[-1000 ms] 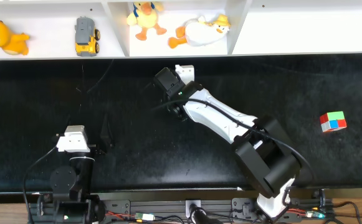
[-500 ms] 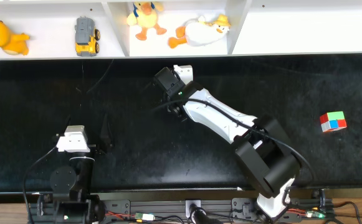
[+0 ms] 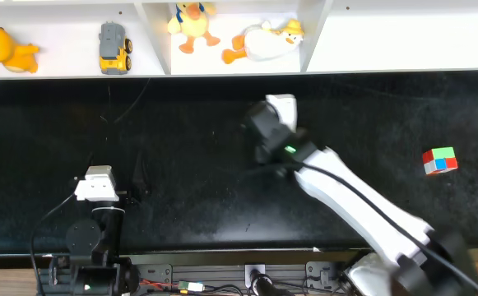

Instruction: Store Toys

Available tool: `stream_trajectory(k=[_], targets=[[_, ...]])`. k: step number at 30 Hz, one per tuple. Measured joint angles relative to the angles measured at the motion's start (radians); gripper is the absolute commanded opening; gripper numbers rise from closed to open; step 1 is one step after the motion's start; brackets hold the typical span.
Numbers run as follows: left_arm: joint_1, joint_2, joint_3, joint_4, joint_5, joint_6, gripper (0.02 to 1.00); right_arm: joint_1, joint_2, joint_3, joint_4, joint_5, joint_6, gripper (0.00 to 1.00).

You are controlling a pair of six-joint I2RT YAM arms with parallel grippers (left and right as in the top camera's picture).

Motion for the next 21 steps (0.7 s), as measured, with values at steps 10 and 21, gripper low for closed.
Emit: stream_trajectory(k=[10, 21], targets=[[0.000, 0.000, 0.000, 0.000, 0.000, 0.000, 0.998, -0.197, -0.261, -0.068, -0.031, 0.030, -0.116, 0.077], [0.000, 0.000, 0.000, 0.000, 0.000, 0.000, 0.998, -0.488, -0.254, -0.023, -0.026, -0.035, -0.364, 0.069]])
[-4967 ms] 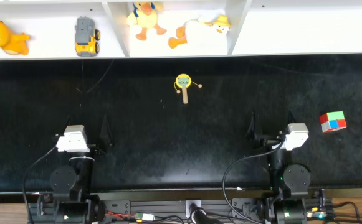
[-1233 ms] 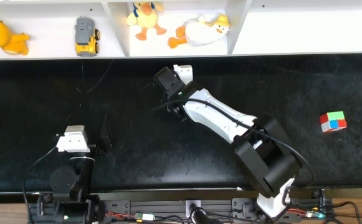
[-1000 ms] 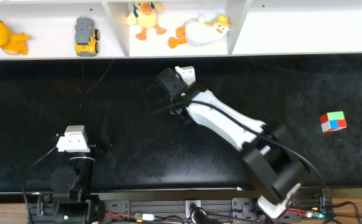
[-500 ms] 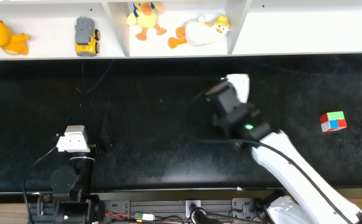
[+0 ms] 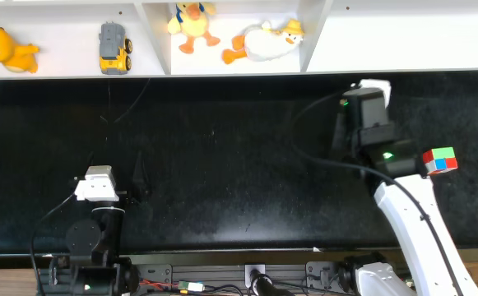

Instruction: Store Toys

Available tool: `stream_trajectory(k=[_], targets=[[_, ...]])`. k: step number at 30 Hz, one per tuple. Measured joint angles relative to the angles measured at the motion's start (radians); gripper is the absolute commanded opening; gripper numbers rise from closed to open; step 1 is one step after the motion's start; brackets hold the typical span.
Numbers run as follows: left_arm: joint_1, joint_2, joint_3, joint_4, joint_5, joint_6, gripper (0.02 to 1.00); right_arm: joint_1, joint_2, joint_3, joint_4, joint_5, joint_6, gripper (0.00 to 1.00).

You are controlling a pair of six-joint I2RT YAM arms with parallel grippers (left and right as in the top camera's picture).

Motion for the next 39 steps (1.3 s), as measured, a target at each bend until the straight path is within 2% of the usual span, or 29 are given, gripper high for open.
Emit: stream_trajectory(k=[8, 15, 26, 36, 39], targets=[[0.000, 0.000, 0.000, 0.000, 0.000, 0.000, 0.998, -0.107, 0.122, 0.106, 0.048, -0.079, -0.175, 0.062], [0.000, 0.000, 0.000, 0.000, 0.000, 0.000, 0.998, -0.119, 0.312, 0.217, 0.071, -0.127, -0.273, 0.066], [0.000, 0.000, 0.000, 0.000, 0.000, 0.000, 0.998, -0.119, 0.535, 0.457, 0.093, -0.191, -0.313, 0.066], [0.000, 0.000, 0.000, 0.000, 0.000, 0.000, 0.998, -0.119, 0.655, 0.529, 0.125, -0.259, -0.321, 0.095], [0.000, 0.000, 0.000, 0.000, 0.000, 0.000, 0.998, -0.120, 0.668, 0.529, 0.122, -0.265, -0.321, 0.189]])
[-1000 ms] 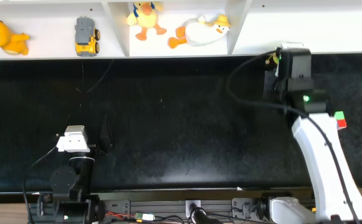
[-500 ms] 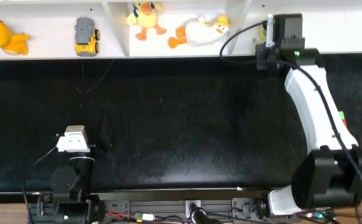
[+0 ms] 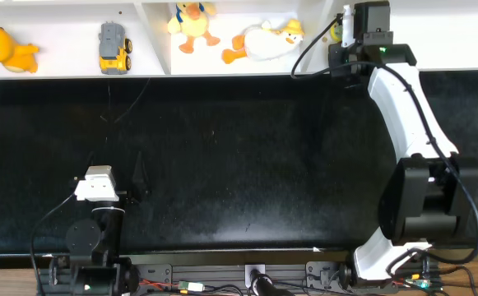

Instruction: Store Toys

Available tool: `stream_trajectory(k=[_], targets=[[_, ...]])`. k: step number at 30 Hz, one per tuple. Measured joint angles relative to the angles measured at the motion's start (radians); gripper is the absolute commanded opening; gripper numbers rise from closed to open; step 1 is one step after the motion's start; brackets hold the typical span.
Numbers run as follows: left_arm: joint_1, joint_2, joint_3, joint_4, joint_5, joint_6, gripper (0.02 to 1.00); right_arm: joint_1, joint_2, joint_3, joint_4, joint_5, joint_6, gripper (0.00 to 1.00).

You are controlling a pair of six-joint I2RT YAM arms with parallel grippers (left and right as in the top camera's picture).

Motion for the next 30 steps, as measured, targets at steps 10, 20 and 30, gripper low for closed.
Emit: stream_trajectory(k=[10, 20, 30], targets=[[0.000, 0.000, 0.000, 0.000, 0.000, 0.000, 0.998, 0.000, 0.005, 0.002, -0.007, -0.003, 0.007, 0.663], [0.000, 0.000, 0.000, 0.000, 0.000, 0.000, 0.998, 0.012, -0.019, 0.000, -0.095, 0.011, 0.008, 0.781], [0.000, 0.000, 0.000, 0.000, 0.000, 0.000, 0.998, 0.021, -0.367, -0.328, -0.071, 0.026, 0.018, 0.998]])
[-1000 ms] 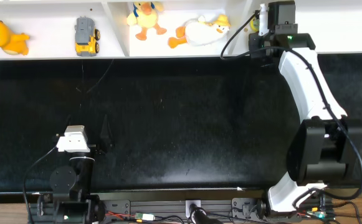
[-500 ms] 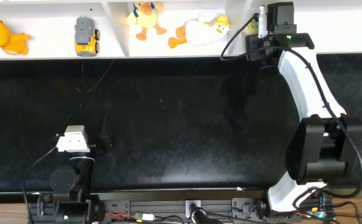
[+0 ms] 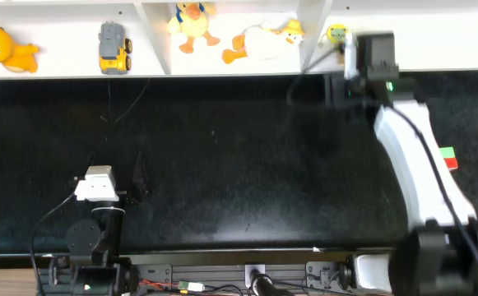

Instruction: Store Toys

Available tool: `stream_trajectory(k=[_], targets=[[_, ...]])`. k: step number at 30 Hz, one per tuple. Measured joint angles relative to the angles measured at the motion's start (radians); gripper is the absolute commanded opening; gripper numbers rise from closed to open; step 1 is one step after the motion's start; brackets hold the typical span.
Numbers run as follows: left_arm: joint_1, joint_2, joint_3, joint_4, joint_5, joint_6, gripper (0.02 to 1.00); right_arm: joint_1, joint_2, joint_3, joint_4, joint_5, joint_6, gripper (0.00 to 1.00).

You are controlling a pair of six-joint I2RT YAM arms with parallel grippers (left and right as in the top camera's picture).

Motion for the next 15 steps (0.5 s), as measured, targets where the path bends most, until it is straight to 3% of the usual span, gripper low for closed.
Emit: stream_trajectory(k=[8, 15], targets=[[0.000, 0.000, 0.000, 0.000, 0.000, 0.000, 0.998, 0.000, -0.246, -0.133, -0.212, 0.005, 0.006, 0.993], [0.000, 0.000, 0.000, 0.000, 0.000, 0.000, 0.998, 0.000, -0.307, -0.134, -0.228, 0.008, 0.006, 0.993]])
